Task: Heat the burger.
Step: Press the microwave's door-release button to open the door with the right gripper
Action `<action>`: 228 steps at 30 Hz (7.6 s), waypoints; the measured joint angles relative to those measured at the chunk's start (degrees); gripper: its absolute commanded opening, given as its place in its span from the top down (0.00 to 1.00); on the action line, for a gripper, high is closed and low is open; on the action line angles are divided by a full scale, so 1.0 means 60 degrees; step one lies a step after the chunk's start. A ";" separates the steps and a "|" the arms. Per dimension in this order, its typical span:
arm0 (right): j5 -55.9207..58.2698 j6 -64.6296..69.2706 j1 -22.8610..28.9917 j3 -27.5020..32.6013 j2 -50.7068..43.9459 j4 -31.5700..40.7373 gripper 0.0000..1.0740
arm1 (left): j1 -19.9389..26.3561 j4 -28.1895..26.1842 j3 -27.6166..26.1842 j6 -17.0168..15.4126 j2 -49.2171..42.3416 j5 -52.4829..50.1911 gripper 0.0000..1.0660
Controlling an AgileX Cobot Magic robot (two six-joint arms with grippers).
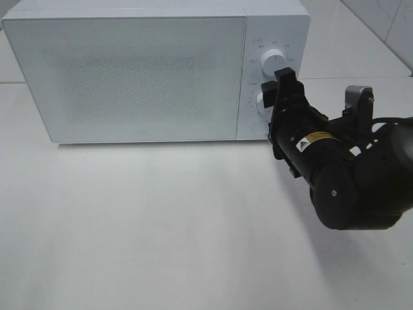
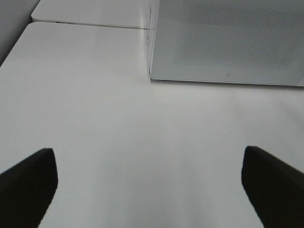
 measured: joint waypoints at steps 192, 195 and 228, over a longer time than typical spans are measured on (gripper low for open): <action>-0.0086 -1.2214 -0.0315 0.2846 -0.2177 0.0783 0.35 | 0.0000 0.0000 0.0000 0.0000 0.0000 0.0000 0.08; -0.0134 -1.2405 0.0239 0.2588 -0.2053 0.1108 0.35 | 0.0000 0.0000 0.0000 0.0000 0.0000 0.0000 0.08; 0.0277 -0.3581 0.0993 0.2044 -0.1977 0.1738 0.78 | 0.0000 0.0000 0.0000 0.0000 0.0000 0.0000 0.08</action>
